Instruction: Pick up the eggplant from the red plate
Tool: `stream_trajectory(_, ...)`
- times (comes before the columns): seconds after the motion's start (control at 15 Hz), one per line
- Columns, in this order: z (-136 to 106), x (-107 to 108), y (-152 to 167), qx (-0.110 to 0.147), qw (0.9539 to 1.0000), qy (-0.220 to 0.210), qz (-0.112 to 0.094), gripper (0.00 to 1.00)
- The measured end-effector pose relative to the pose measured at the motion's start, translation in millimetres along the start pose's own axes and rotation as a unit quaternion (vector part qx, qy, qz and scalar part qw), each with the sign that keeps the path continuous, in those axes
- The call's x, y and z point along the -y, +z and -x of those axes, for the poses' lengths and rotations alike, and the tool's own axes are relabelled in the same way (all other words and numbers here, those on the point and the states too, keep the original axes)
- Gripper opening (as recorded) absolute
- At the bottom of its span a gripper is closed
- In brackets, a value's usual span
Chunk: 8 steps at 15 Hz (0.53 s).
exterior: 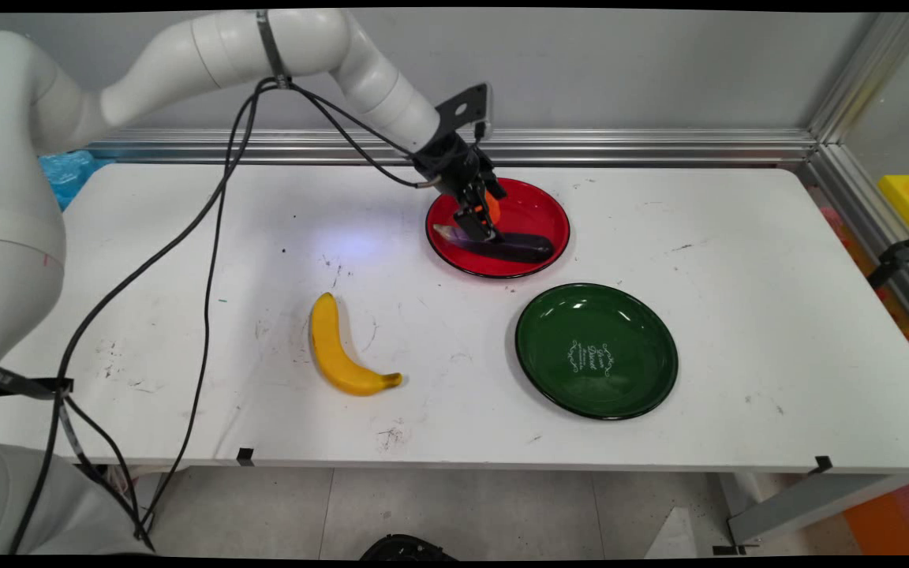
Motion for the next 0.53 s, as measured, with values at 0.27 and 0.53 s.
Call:
stream_trajectory(0.27, 2.4, -0.3, 15.6, 0.002, 0.9999, 0.004, 0.015, 1.0)
stream_trajectory(0.53, 4.6, -1.1, 29.3, 0.002, 0.9996, 0.006, 0.027, 1.0)
